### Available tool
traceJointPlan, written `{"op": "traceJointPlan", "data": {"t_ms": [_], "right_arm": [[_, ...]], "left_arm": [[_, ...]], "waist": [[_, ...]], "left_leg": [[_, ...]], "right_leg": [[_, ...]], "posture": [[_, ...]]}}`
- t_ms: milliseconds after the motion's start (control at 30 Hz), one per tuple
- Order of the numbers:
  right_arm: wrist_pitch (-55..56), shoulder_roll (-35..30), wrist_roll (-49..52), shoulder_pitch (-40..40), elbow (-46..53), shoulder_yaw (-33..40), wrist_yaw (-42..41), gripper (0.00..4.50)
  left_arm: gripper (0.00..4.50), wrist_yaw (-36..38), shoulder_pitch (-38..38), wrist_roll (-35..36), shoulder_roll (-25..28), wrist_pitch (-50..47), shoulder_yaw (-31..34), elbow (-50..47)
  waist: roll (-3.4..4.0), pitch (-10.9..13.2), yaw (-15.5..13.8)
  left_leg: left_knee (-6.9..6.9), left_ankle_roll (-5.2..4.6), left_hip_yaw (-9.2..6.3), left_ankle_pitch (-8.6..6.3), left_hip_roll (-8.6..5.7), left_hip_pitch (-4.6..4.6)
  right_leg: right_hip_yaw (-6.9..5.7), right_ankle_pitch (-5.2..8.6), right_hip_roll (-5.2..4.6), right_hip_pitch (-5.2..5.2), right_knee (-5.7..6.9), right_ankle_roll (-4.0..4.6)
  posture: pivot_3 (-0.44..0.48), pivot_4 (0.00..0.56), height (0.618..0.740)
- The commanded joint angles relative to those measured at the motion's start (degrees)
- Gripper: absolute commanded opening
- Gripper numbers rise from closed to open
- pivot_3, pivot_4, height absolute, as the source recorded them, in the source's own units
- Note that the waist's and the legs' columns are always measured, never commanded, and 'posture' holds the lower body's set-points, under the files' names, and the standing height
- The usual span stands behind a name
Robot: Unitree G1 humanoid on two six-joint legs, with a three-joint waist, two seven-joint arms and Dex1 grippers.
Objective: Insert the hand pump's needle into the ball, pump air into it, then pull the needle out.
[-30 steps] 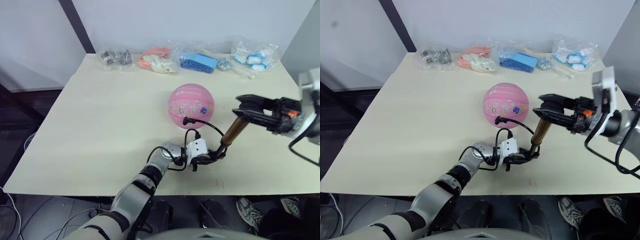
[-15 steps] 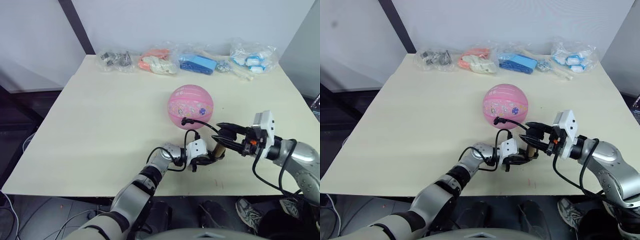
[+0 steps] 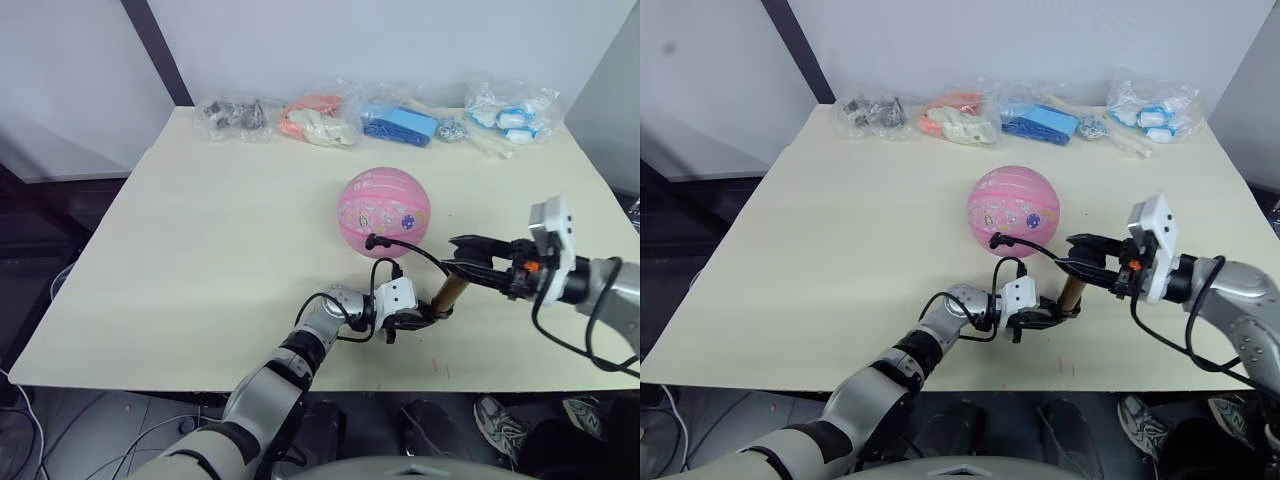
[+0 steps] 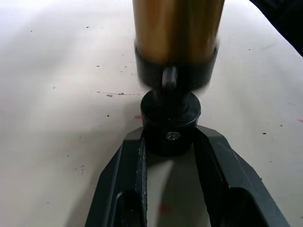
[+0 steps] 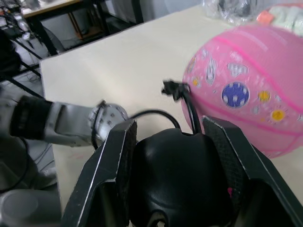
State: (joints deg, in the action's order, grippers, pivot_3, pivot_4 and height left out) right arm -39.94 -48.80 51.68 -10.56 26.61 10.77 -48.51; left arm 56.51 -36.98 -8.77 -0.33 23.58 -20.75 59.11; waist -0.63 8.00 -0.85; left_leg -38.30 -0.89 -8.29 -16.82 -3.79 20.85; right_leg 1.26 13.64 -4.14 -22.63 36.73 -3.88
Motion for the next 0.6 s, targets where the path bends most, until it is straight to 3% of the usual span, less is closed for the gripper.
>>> {"op": "traceJointPlan", "data": {"t_ms": [33,300,600], "right_arm": [[-3.06,-3.71,7.00,-3.74,2.62,7.32,-0.88,1.75],[-8.96,-8.65,17.95,-11.37,0.38,12.85,0.91,1.75],[-12.41,-11.68,22.19,-16.27,-2.44,14.03,1.97,1.75]], "left_arm": [[1.04,0.30,2.28,-1.96,1.15,-1.90,-1.25,3.24],[1.04,0.33,2.19,-2.00,1.11,-1.97,-1.30,3.06],[1.04,0.40,1.84,-1.96,1.39,-2.04,-1.13,3.26]], "waist": [[-0.03,0.03,0.00],[0.04,0.20,0.00],[-0.01,0.26,-0.01]], "left_leg": [[0.00,0.00,-0.01,0.00,0.00,0.00],[-0.01,0.00,0.03,0.00,0.01,0.02],[0.00,0.00,0.02,0.00,0.02,0.04]], "right_leg": [[-0.01,0.00,0.00,0.00,0.00,0.00],[0.00,0.00,-0.03,0.00,0.00,0.00],[-0.02,0.00,-0.04,-0.03,0.00,0.00]], "posture": [[0.000,0.150,0.740],[0.000,0.150,0.740],[0.000,0.150,0.740]]}}
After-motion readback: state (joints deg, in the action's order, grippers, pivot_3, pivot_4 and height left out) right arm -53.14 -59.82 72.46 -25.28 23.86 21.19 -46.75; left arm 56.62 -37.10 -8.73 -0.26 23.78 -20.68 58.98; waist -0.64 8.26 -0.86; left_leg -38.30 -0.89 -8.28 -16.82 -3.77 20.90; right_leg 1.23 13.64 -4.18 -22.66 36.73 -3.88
